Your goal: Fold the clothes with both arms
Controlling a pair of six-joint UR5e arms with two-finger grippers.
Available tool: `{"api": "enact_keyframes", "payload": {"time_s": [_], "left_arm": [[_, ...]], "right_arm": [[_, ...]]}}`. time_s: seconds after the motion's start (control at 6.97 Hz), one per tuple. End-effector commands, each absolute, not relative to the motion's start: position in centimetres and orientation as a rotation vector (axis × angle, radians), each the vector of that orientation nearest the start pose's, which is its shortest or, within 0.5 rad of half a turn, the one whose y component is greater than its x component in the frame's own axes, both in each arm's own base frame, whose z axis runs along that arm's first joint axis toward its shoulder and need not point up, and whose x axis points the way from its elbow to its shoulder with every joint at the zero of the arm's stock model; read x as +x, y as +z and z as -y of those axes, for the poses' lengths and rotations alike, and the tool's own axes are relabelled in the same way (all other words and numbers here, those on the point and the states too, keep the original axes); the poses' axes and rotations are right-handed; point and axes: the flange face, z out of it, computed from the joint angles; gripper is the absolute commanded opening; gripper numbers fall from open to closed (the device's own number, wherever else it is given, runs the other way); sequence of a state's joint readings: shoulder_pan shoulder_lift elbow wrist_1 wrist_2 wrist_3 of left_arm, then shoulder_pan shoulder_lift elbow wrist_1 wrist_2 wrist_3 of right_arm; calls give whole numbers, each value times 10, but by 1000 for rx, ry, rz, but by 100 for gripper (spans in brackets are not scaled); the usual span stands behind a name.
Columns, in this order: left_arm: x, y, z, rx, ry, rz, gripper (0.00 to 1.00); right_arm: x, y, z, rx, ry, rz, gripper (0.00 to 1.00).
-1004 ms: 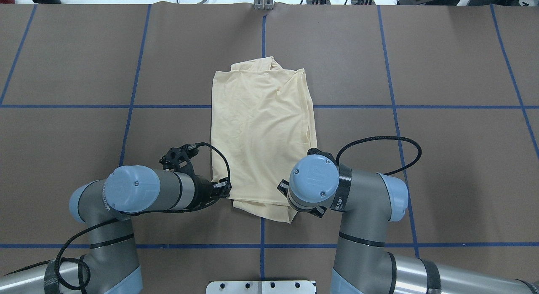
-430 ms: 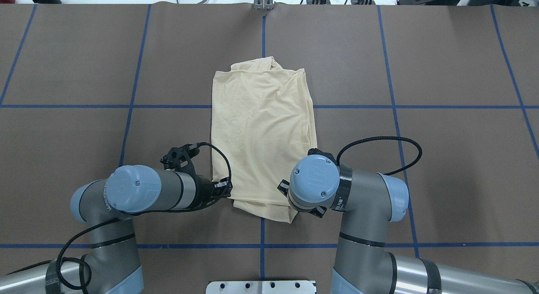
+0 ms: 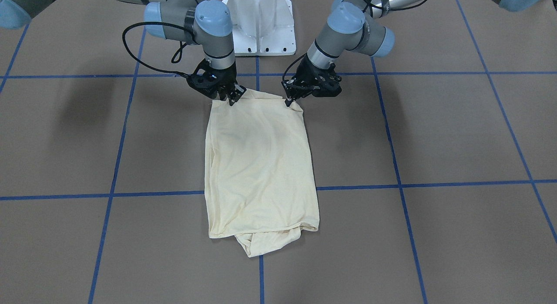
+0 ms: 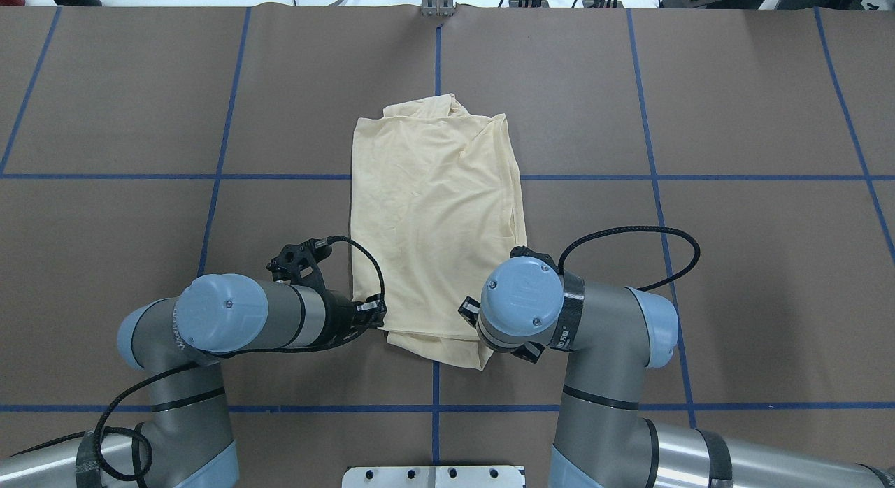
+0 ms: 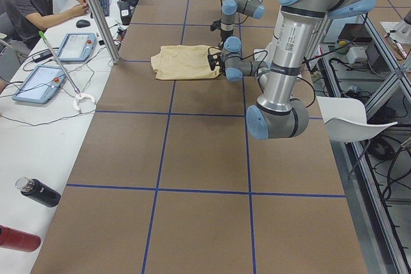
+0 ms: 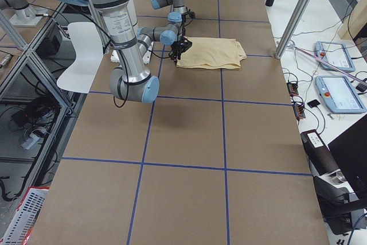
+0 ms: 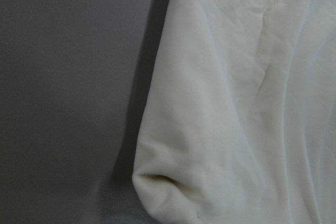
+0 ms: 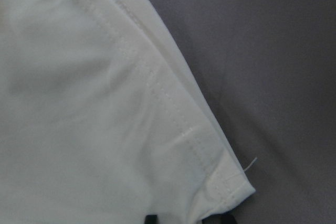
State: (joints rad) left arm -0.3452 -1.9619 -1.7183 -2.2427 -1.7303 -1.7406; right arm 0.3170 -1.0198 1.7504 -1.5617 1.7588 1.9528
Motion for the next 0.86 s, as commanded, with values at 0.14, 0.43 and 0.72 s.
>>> {"api": "enact_keyframes", "payload": {"time_s": [0.14,0.43,0.72], "left_arm": [[550,295,322,-34,-352,-1224,0],[550,295,322,-34,-352,-1224,0],[550,295,322,-35,-352,-1224,0]], "right_arm": [[-589,270,313,-205,598,736,63],[-592,270,314,-205,597,734,62],[-596,274,311,-207,594,726,63]]}}
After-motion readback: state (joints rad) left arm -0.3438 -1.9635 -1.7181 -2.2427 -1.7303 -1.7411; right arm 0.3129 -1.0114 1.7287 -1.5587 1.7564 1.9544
